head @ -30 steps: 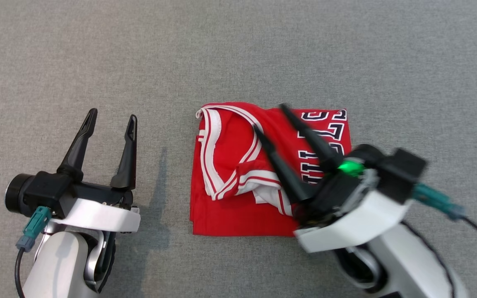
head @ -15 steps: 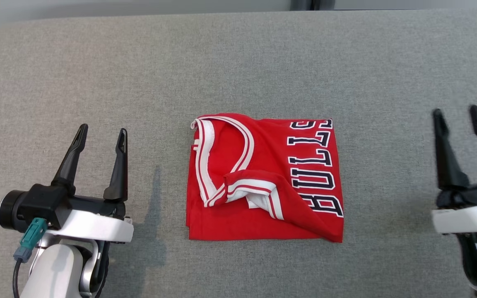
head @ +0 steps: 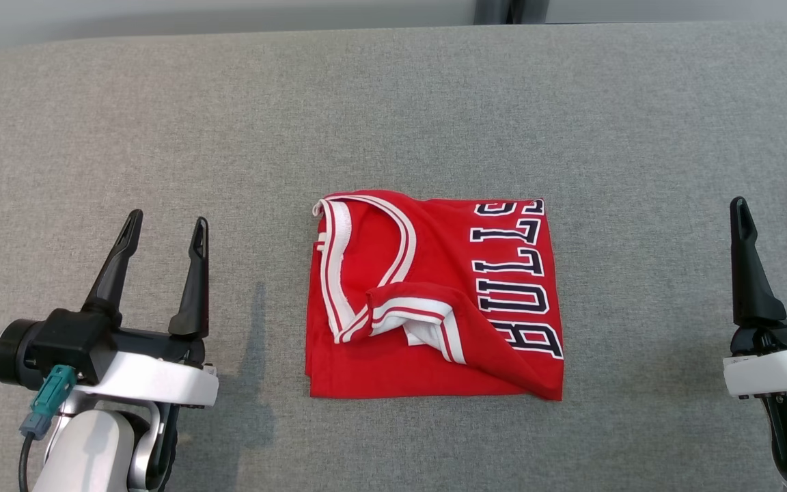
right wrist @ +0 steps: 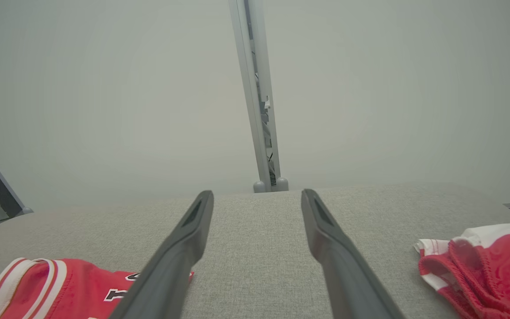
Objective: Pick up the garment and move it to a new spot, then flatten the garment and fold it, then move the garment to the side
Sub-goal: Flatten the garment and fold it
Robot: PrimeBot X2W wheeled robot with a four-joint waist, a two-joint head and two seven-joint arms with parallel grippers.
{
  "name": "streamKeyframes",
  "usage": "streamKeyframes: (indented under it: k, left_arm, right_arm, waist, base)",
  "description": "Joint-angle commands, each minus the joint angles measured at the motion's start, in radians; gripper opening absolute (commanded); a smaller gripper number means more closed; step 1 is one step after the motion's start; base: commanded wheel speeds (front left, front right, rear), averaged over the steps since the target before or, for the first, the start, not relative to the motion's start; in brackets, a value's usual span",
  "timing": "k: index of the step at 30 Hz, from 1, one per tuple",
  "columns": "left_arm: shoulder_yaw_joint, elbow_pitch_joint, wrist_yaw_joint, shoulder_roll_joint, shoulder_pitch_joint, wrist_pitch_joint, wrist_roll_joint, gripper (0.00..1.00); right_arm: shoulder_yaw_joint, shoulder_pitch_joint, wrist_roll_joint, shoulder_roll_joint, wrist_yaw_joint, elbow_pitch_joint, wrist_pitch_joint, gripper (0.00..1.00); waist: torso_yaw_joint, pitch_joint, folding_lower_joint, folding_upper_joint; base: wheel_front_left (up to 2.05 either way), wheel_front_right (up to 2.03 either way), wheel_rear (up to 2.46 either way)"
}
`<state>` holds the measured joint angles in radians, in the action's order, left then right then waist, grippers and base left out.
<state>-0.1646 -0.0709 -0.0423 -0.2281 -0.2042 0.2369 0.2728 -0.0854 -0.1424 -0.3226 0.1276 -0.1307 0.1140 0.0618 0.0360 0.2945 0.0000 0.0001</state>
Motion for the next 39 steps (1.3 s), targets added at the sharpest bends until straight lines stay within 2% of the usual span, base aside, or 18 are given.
streamKeyframes:
  k: [1,10,11,12,18,24,25,31,39]
  left_arm:
    - [0.001,0.003,-0.006,-0.005,0.001,-0.001,-0.001,1.00]
    - [-0.011,0.010,-0.011,-0.003,-0.014,0.000,-0.001,1.00]
    - [-0.014,0.011,-0.011,-0.003,-0.016,0.000,-0.001,1.00]
    - [-0.015,0.012,-0.010,-0.002,-0.020,0.001,-0.001,1.00]
    - [-0.025,0.008,-0.007,0.008,-0.041,0.008,0.004,1.00]
    - [-0.037,-0.010,0.003,0.025,-0.065,0.016,0.009,1.00]
    - [-0.037,-0.010,0.003,0.025,-0.065,0.016,0.009,1.00]
    - [-0.043,-0.026,0.011,0.036,-0.077,0.021,0.010,1.00]
    - [-0.034,-0.033,0.011,0.037,-0.075,0.026,0.006,1.00]
  right_arm:
    - [-0.003,0.001,0.006,0.002,0.000,0.003,-0.002,1.00]
    - [0.030,-0.025,0.025,0.023,0.000,0.012,-0.040,1.00]
    - [0.044,-0.032,0.030,0.028,0.000,0.010,-0.047,0.76]
    - [0.063,-0.042,0.033,0.034,0.000,0.006,-0.057,0.00]
    - [0.252,-0.105,0.012,0.056,0.000,-0.055,-0.078,0.00]
    - [0.455,-0.203,-0.039,0.066,0.000,-0.197,-0.052,0.00]
    - [0.455,-0.203,-0.039,0.066,0.000,-0.197,-0.052,0.00]
    - [0.628,-0.260,-0.098,0.077,0.000,-0.310,-0.016,0.00]
    - [0.785,-0.234,-0.154,0.079,0.000,-0.323,0.001,0.00]
  waist:
    - [0.000,0.001,0.0000,-0.0001]
    - [0.013,0.012,0.0000,-0.0001]
    - [0.017,0.016,0.0000,-0.0001]
    - [0.021,0.021,0.0000,-0.0001]
    - [0.053,0.052,0.0000,-0.0001]
    - [0.086,0.080,0.0000,-0.0001]
    - [0.086,0.080,0.0000,-0.0001]
    - [0.108,0.095,0.0000,-0.0001]
    - [0.097,0.103,0.0000,-0.0001]
  base:
    - [0.00,0.00,0.00]
    - [0.00,0.00,0.00]
    - [0.00,0.00,0.00]
    - [0.00,0.00,0.00]
    - [0.00,0.00,0.00]
    - [0.00,0.00,0.00]
    - [0.00,0.00,0.00]
    - [0.00,0.00,0.00]
    - [0.00,0.00,0.00]
